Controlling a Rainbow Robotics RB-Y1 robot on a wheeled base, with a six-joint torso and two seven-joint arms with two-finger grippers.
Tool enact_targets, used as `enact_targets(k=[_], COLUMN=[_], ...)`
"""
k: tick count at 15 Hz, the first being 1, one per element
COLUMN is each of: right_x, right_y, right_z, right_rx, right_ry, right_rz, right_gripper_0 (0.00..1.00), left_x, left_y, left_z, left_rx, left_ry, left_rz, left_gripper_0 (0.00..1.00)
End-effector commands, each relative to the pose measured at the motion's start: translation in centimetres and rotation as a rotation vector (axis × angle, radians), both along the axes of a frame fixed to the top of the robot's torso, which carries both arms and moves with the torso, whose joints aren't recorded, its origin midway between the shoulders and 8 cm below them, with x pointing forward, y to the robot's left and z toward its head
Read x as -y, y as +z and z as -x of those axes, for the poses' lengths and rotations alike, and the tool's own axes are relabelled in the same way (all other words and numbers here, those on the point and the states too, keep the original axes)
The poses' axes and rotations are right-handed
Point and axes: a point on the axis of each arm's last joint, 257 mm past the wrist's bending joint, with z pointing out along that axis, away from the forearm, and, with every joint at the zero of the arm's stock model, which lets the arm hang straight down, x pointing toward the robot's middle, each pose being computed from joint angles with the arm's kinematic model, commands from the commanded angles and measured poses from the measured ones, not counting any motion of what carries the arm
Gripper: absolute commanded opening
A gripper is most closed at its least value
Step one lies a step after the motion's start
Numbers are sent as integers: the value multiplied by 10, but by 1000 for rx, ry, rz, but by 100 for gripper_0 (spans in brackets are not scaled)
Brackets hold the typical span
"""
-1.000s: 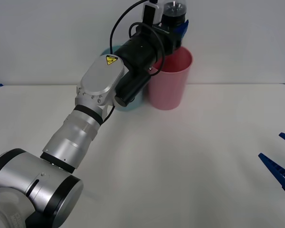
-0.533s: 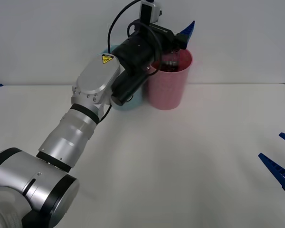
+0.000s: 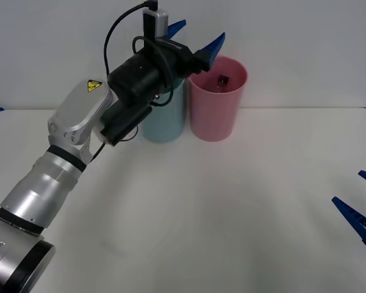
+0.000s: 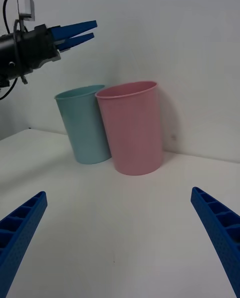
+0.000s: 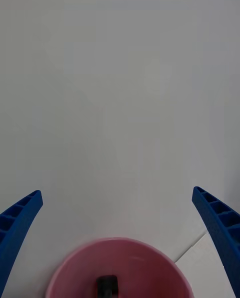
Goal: Grasp the object on the table and drop it into the matching bin: aluminum can to the light blue bin, PET bottle to the pink bin.
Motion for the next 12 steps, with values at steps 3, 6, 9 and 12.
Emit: enact_targets(k=[3,6,9,12], right_x=[0,0,0,0], right_y=[0,0,0,0], right_z=[0,0,0,0], right_rx=[0,0,0,0], right_ry=[0,0,0,0], right_rz=[0,0,0,0], right_gripper_0=[100,100,100,100], left_x=[-55,-93,-141,-190], left_y=[-9,-13,-22,-26], left_z=[30,48,71,95], left_rx=[14,26,40,60], left_ry=[-27,-30,-17,13], left_rz=[21,28,37,38], left_gripper_0=[100,100,100,100])
